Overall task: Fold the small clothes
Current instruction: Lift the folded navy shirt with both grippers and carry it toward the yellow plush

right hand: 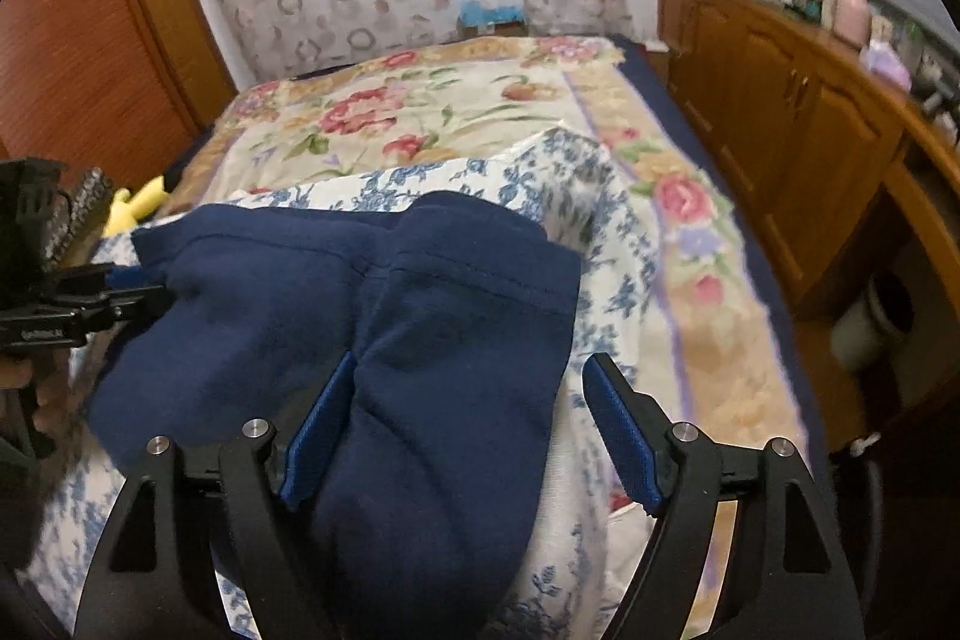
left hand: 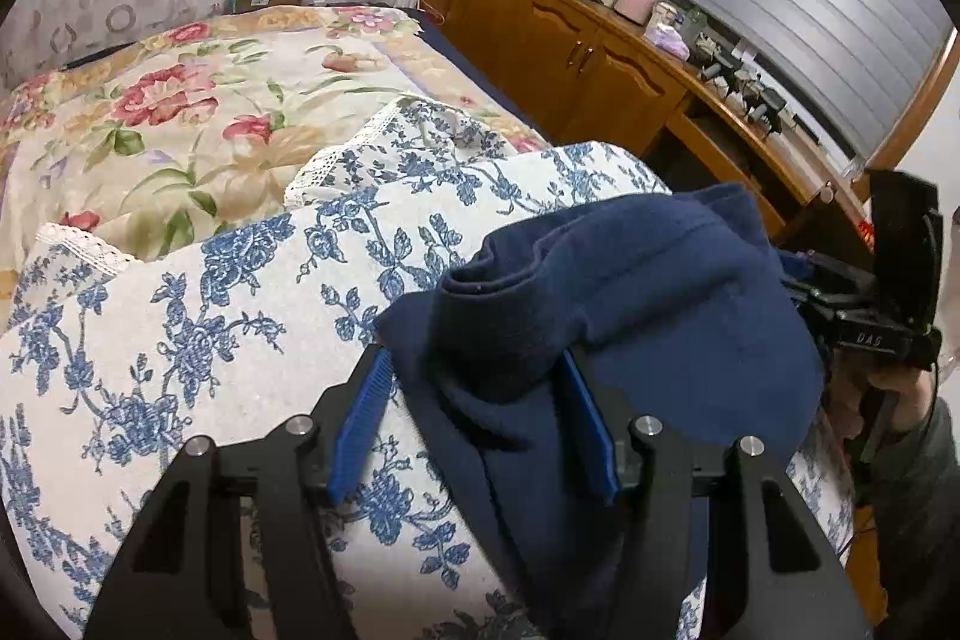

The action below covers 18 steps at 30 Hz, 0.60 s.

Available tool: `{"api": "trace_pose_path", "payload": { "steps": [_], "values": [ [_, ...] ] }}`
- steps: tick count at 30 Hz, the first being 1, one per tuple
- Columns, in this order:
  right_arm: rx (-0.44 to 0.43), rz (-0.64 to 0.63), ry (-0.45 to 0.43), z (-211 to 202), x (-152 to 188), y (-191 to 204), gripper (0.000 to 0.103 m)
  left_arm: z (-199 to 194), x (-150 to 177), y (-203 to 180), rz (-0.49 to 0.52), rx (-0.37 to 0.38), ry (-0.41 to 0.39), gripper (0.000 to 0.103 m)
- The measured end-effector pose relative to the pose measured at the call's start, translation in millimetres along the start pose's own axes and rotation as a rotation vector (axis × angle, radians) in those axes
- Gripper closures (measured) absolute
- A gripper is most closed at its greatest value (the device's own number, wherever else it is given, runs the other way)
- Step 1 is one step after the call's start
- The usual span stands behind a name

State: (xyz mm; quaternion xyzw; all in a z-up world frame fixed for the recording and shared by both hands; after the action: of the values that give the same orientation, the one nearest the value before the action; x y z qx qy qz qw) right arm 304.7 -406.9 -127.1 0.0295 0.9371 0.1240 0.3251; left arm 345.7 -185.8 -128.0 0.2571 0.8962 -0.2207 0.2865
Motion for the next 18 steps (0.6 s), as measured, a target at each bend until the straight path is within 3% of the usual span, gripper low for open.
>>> {"api": "trace_pose_path", "payload": {
  "steps": [5, 9, 12, 15, 18],
  "values": [
    [-0.081, 0.022, 0.038, 8, 4, 2, 0.025, 1, -3, 2, -0.013, 0.021, -0.008, 0.058],
    [-0.152, 0.021, 0.049, 9, 5, 9, 0.045, 0, -4, 3, -0.030, 0.039, -0.015, 0.074],
    [-0.171, 0.018, 0.058, 10, 5, 13, 0.051, -1, -4, 0, -0.024, 0.046, -0.019, 0.086],
    [-0.212, 0.021, 0.072, 7, 5, 16, 0.069, -11, -7, -8, 0.001, 0.031, -0.052, 0.090],
    [-0.188, -0.032, 0.039, -3, 4, 25, 0.080, -30, -13, -17, 0.018, 0.033, -0.105, 0.091]
  ]
}}
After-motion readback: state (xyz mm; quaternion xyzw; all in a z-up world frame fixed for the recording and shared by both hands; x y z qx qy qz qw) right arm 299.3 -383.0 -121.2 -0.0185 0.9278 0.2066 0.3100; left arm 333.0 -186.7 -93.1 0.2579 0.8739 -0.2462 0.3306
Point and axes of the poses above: each gripper's, at about its wrist camera, not at the fingertips, and z roughly the way its jaws point, y to its left, x to its underside, the point moved 5 cm from there along z, roughly the way its jaws point, and after that the axes turned 9 degrees about z, right-handed, at the moved point
